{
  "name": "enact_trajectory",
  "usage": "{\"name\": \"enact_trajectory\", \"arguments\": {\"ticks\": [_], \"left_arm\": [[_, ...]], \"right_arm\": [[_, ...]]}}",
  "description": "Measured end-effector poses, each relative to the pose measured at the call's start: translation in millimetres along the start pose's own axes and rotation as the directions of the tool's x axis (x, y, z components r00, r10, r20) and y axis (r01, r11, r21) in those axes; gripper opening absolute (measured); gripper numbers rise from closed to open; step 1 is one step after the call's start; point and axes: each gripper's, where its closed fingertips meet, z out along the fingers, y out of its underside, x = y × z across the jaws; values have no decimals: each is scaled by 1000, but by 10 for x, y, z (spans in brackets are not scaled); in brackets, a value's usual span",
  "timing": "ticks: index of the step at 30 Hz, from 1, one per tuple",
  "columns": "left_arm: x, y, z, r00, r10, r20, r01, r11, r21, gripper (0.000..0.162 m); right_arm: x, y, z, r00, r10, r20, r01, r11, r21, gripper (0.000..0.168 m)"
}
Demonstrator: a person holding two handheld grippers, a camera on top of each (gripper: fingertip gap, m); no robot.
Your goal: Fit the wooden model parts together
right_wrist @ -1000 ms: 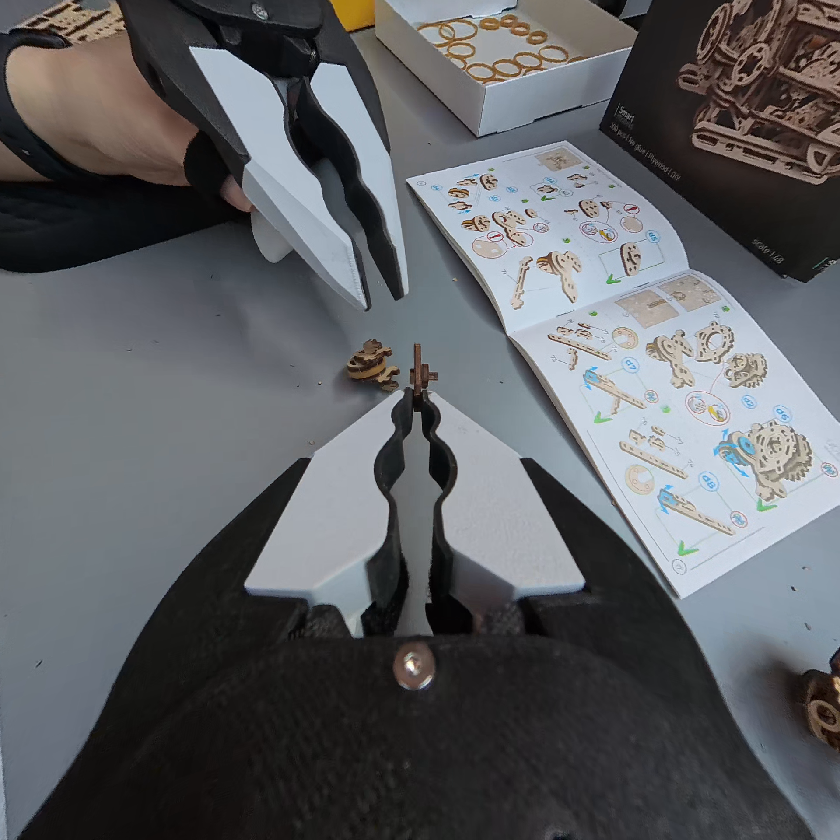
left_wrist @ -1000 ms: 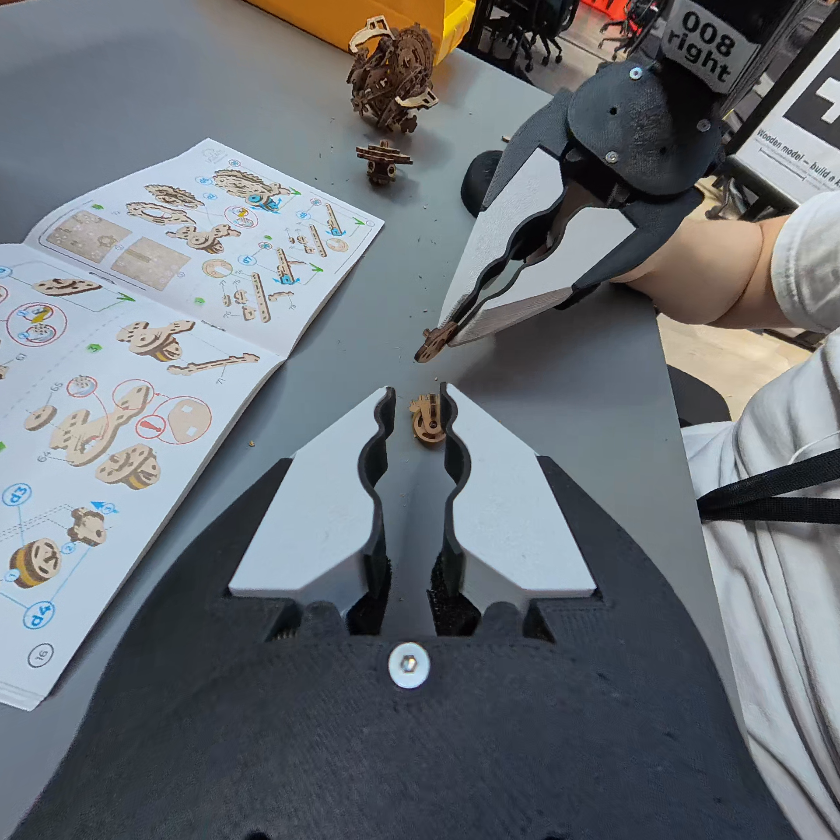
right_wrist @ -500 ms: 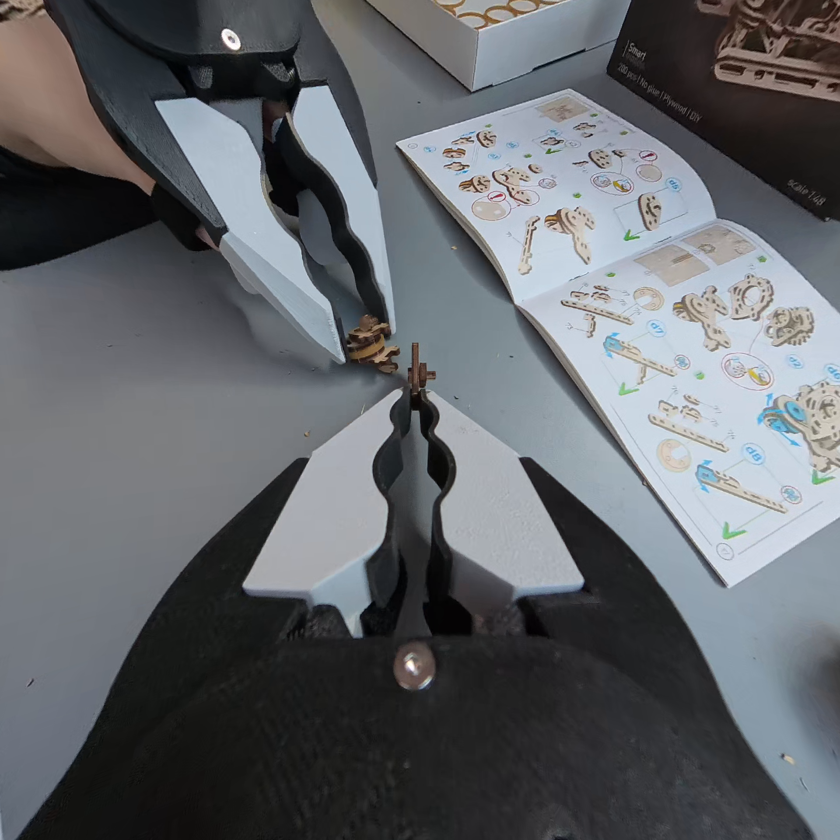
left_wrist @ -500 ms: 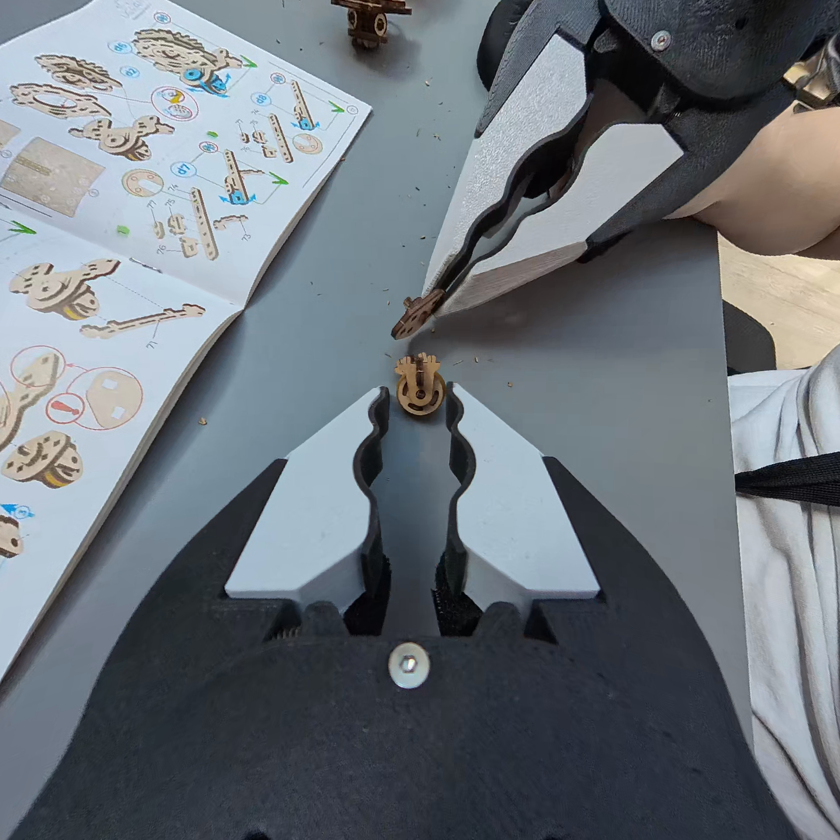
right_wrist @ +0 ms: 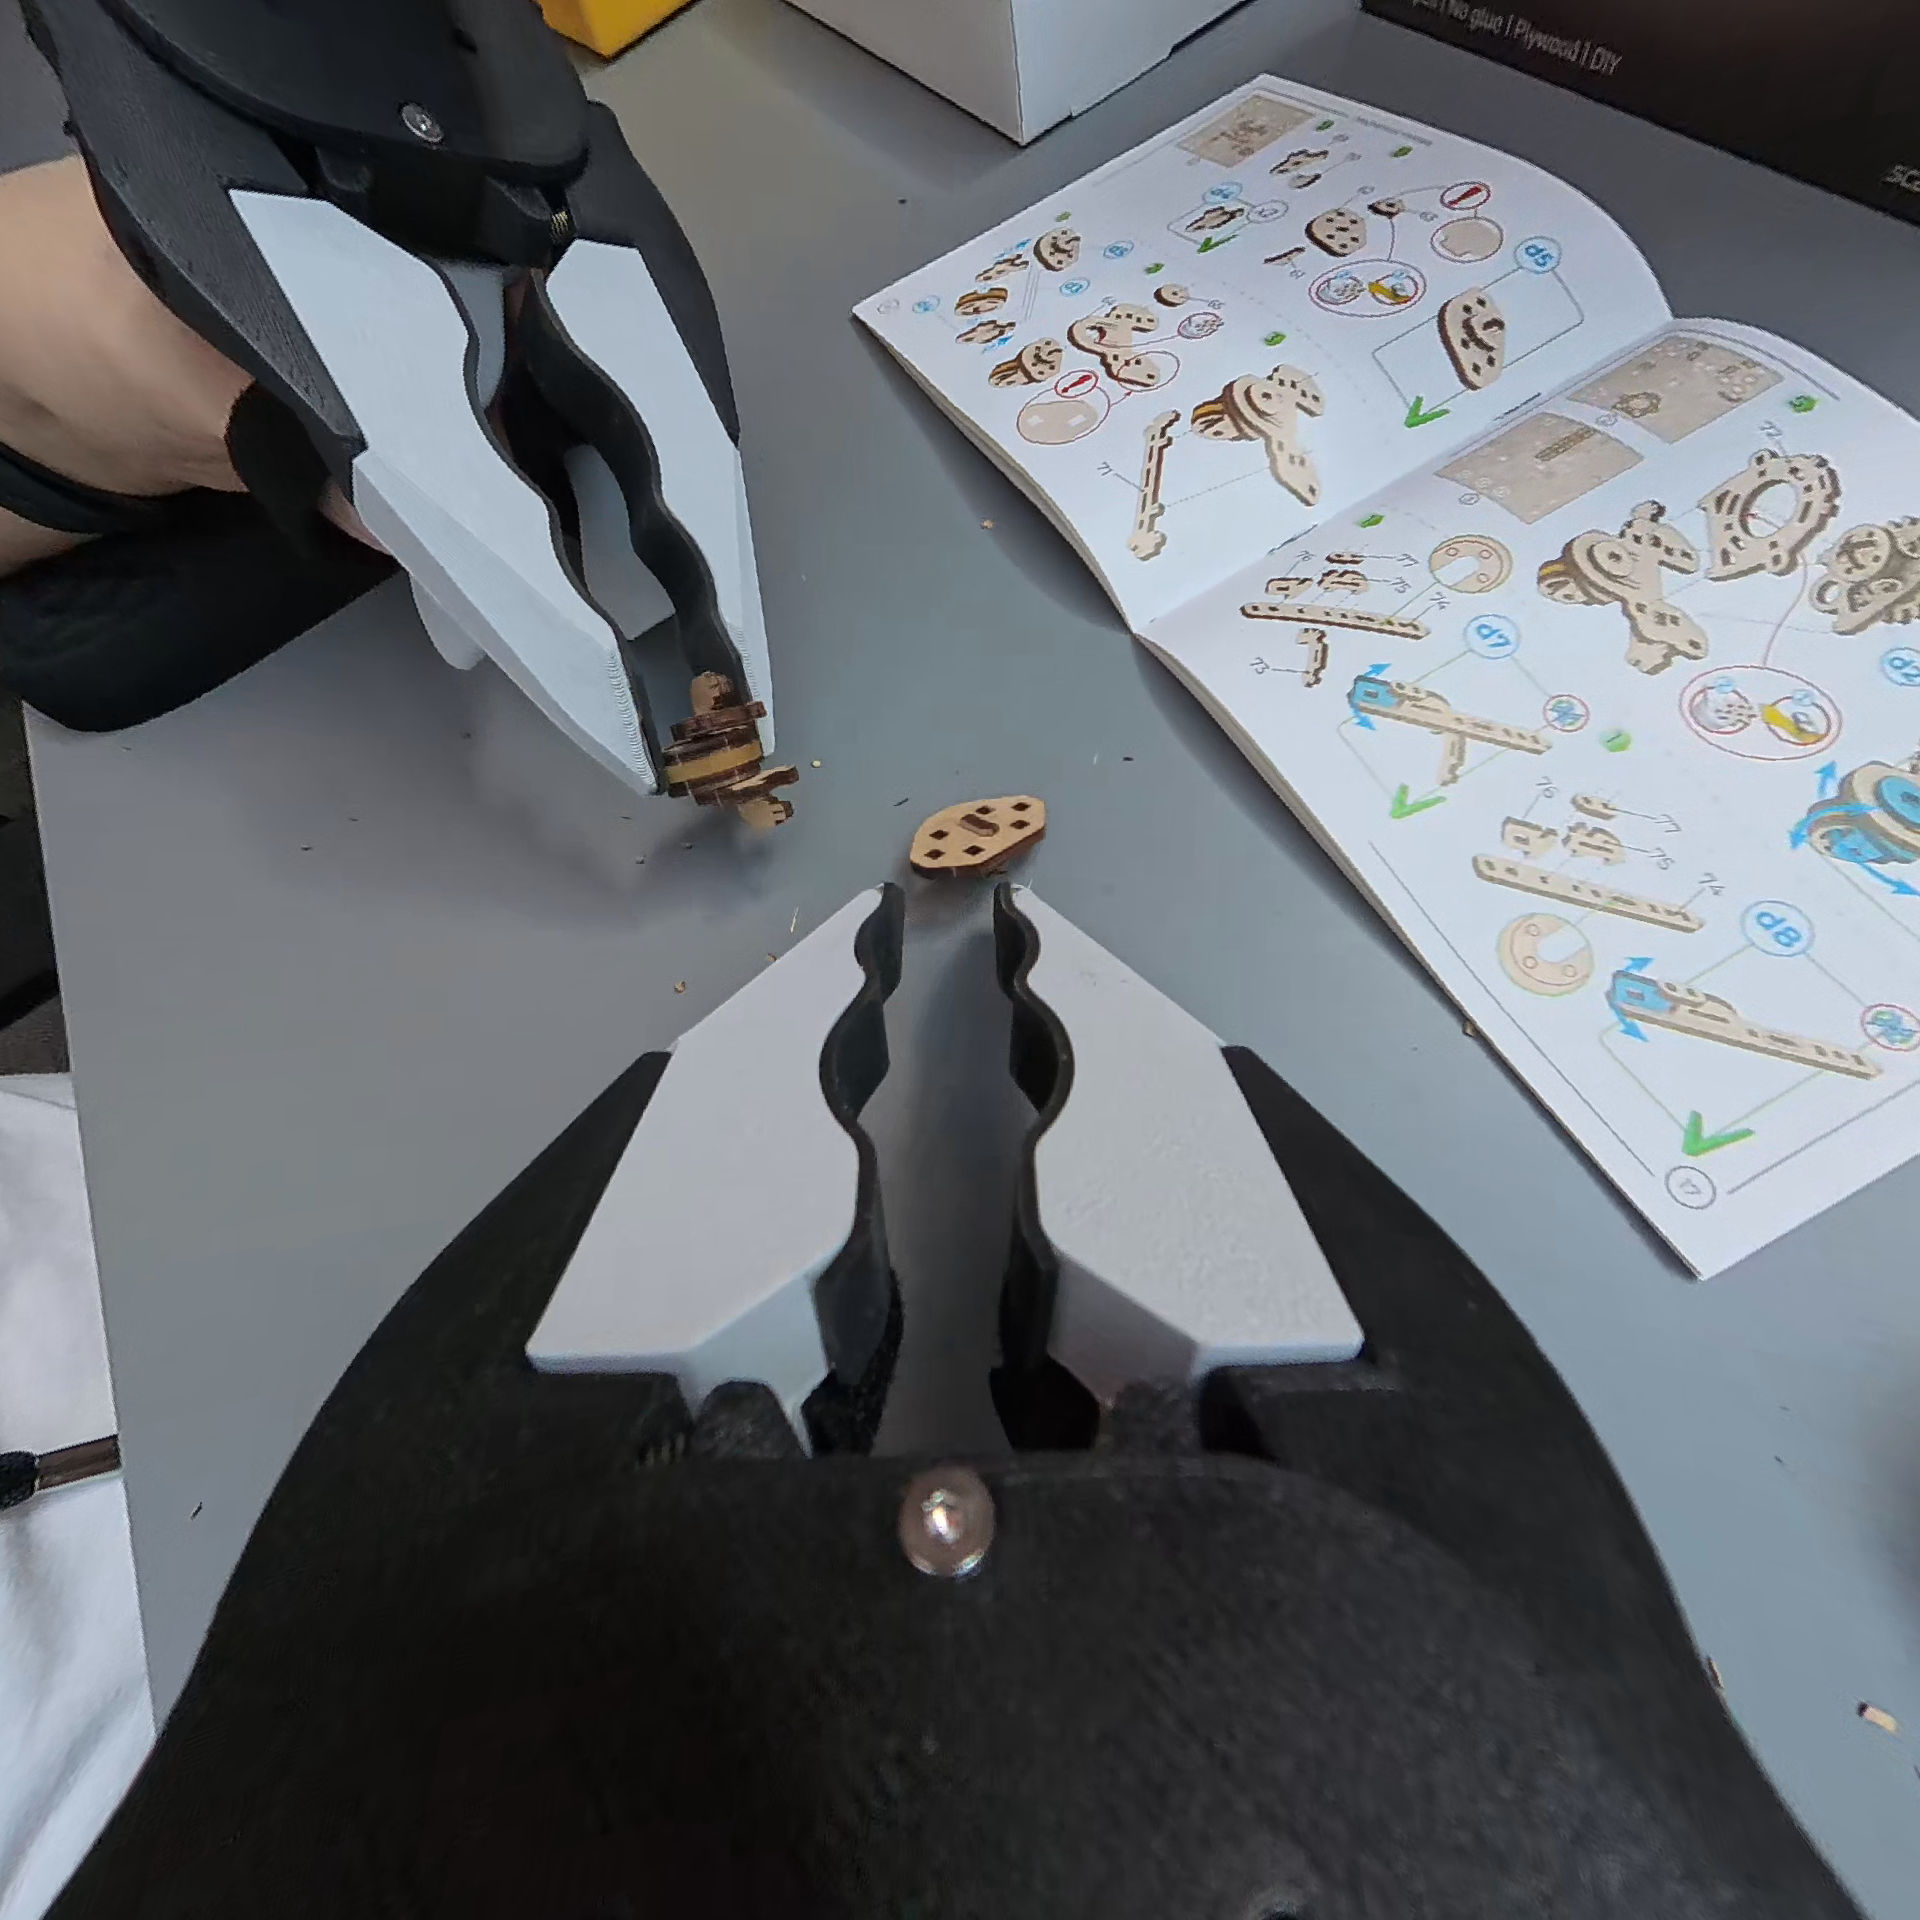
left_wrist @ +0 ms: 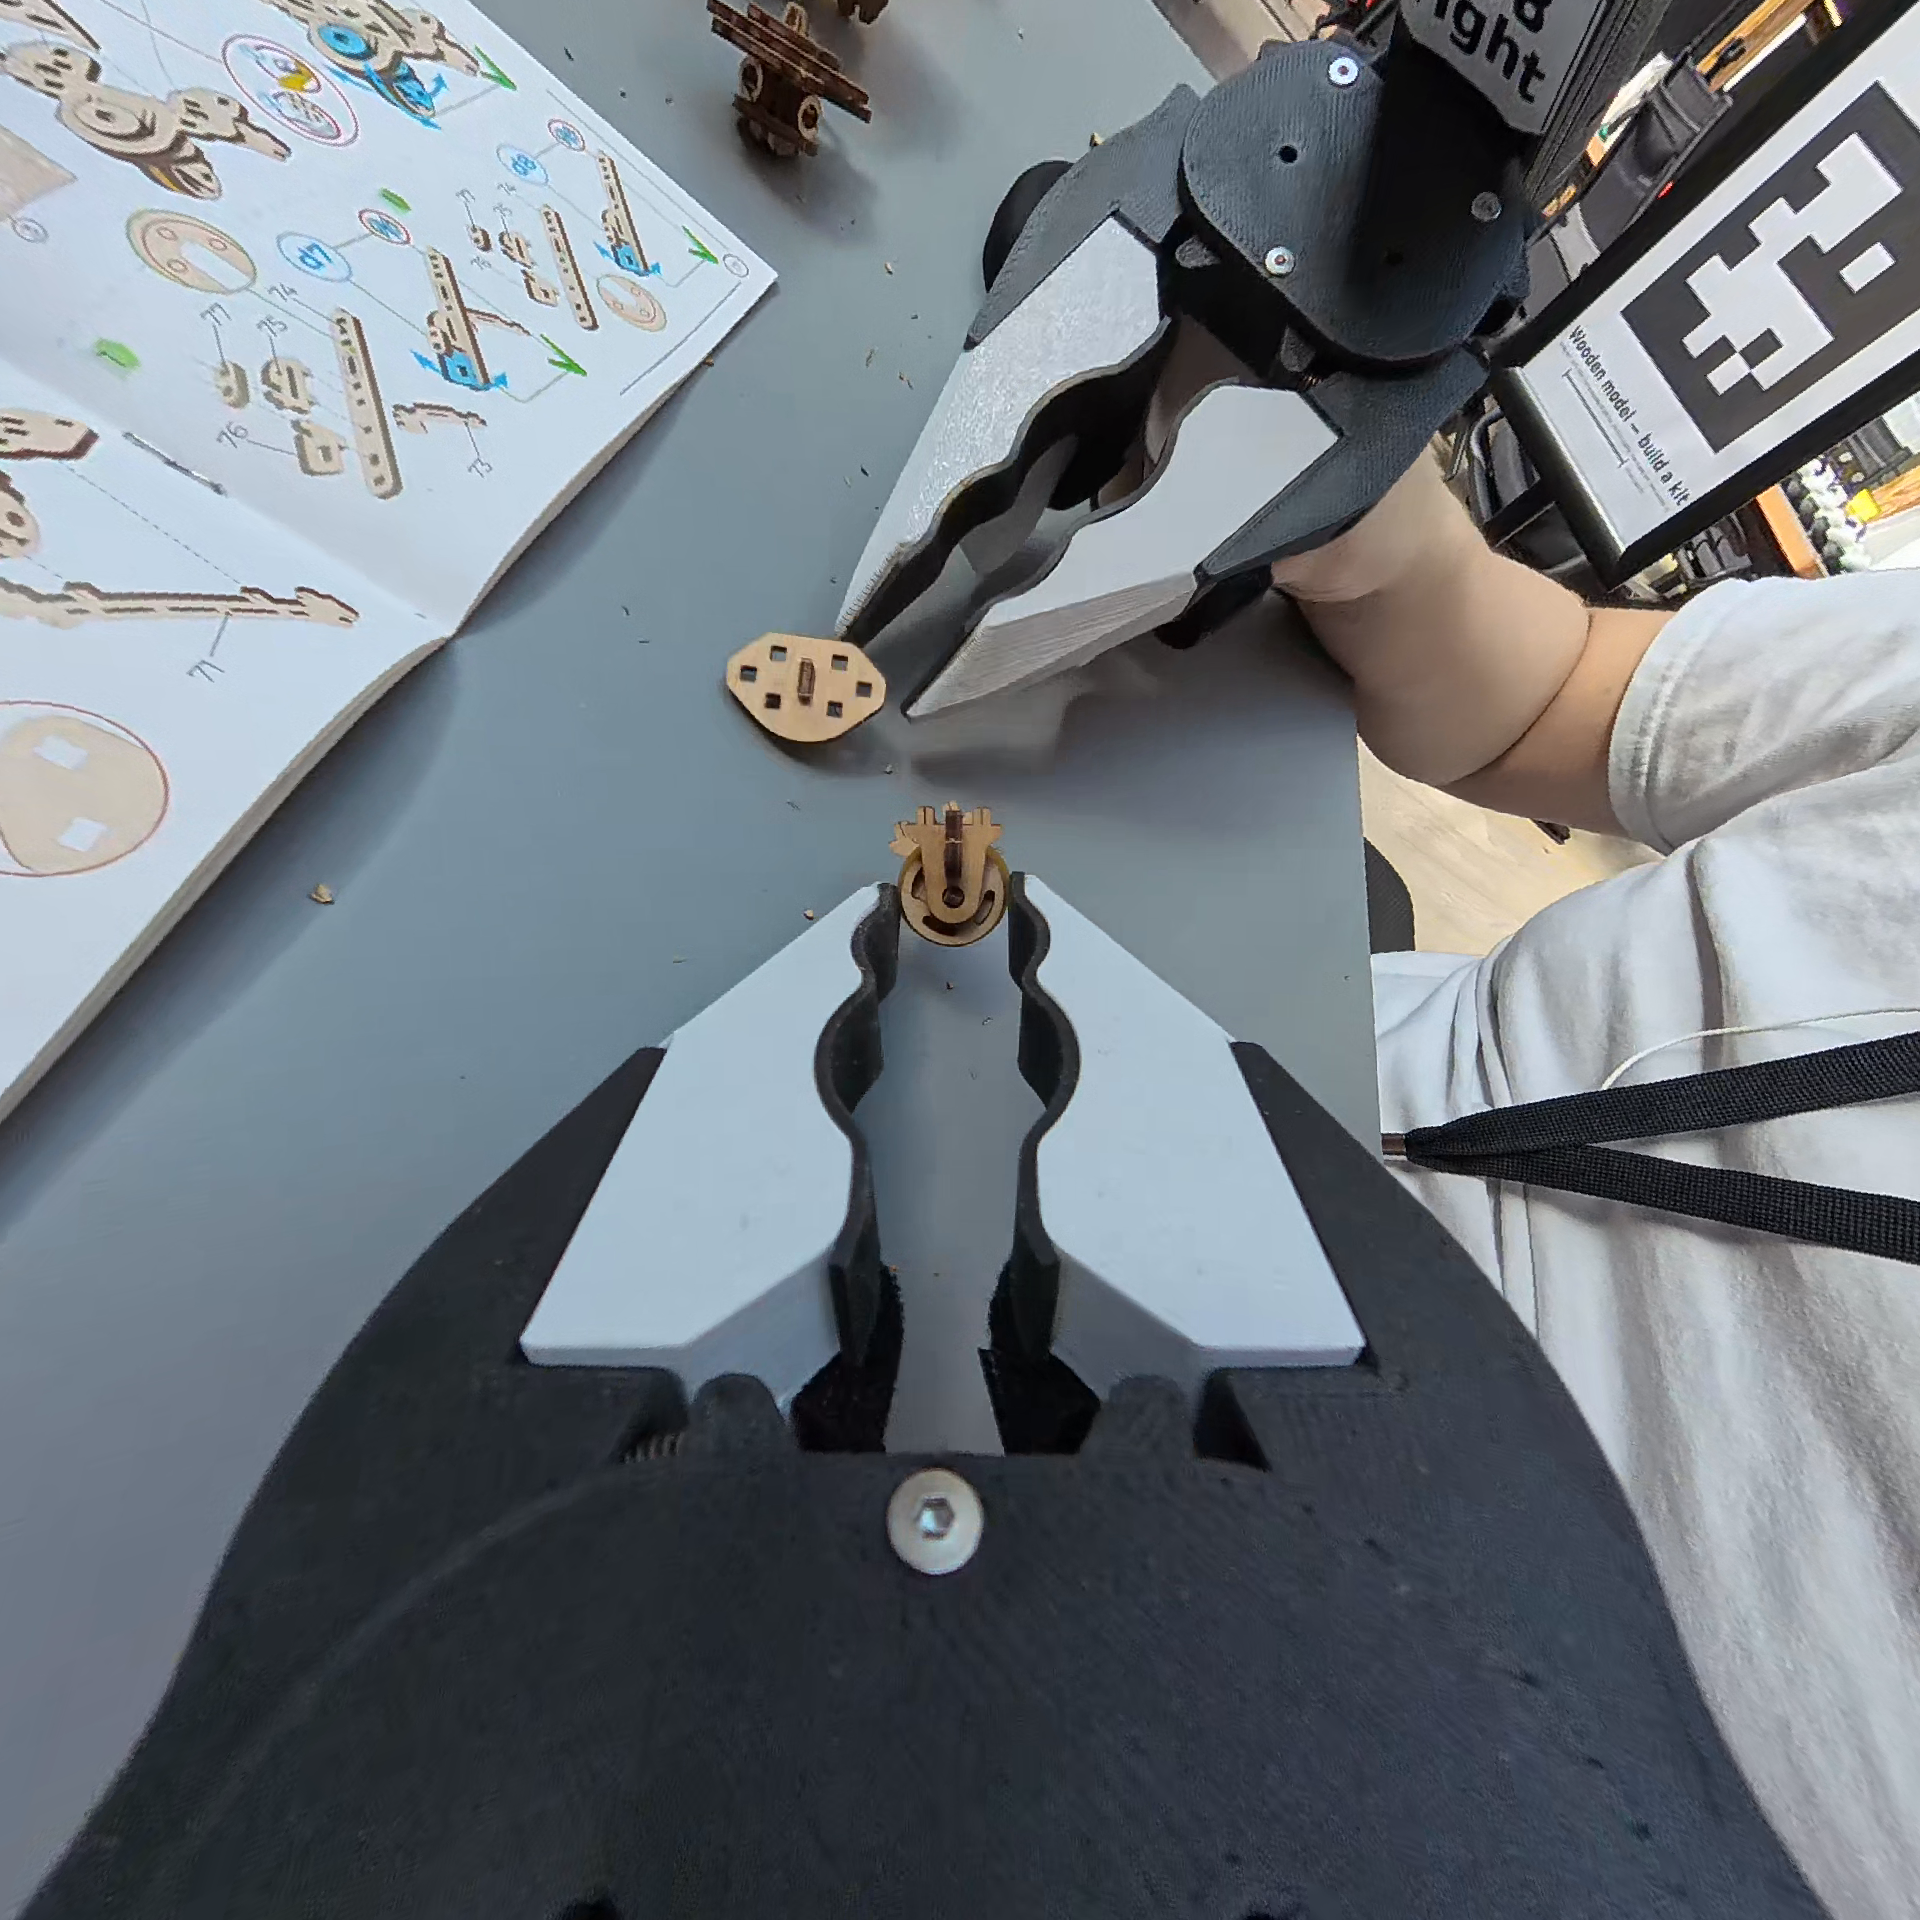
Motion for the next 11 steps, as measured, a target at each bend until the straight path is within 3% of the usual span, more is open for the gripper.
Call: {"name": "enact_trajectory", "arguments": {"ticks": [1,6,11], "left_arm": [[2,2,0,1000,0,0,0,1000,0,19],[10,23,15,1000,-4,7,4,1000,-6,19],[16,24,13,999,-42,-14,42,999,0,19]], "right_arm": [[29,-21,-28,1000,14,-4,-14,1000,20,17],[146,-65,-129,998,-5,-59,8,998,54,17],[-14,-117,-133,984,-165,-68,170,982,83,20]]}}
